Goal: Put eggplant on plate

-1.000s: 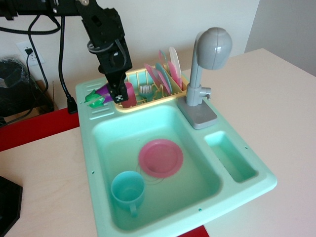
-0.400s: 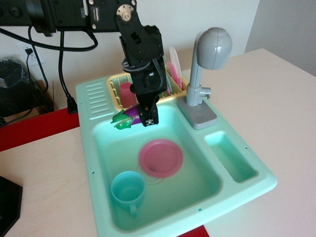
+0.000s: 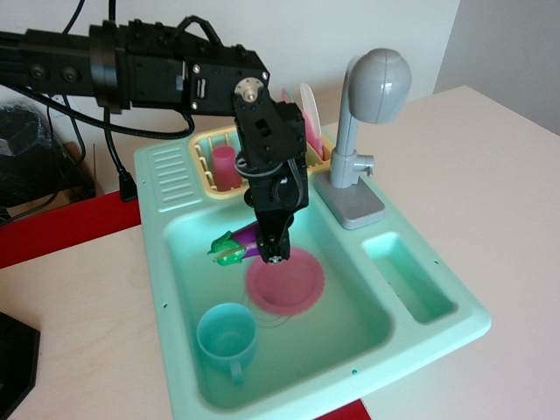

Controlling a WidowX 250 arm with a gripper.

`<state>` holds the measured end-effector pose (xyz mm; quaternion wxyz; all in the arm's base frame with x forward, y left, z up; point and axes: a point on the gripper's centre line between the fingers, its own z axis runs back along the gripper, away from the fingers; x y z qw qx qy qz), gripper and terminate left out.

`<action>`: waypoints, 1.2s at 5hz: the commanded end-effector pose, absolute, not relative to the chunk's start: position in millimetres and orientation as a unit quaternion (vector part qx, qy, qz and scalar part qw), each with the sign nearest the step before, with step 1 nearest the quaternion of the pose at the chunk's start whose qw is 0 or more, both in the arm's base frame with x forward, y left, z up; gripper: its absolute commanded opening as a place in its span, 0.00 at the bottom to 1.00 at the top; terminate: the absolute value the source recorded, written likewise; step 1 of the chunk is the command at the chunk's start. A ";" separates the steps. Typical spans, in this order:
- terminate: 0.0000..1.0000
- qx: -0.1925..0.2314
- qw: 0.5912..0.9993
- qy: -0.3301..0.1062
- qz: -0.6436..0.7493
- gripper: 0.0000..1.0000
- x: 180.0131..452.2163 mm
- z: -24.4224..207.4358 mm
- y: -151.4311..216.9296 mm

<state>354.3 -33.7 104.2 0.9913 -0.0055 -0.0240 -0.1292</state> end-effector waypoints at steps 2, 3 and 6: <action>0.00 0.009 0.992 -0.057 -0.113 0.00 366.4 86.4 -35.7; 0.00 0.004 0.992 -0.053 -0.113 0.00 373.7 77.2 -39.9; 1.00 -0.021 0.995 -0.069 -0.073 1.00 364.1 108.3 -19.3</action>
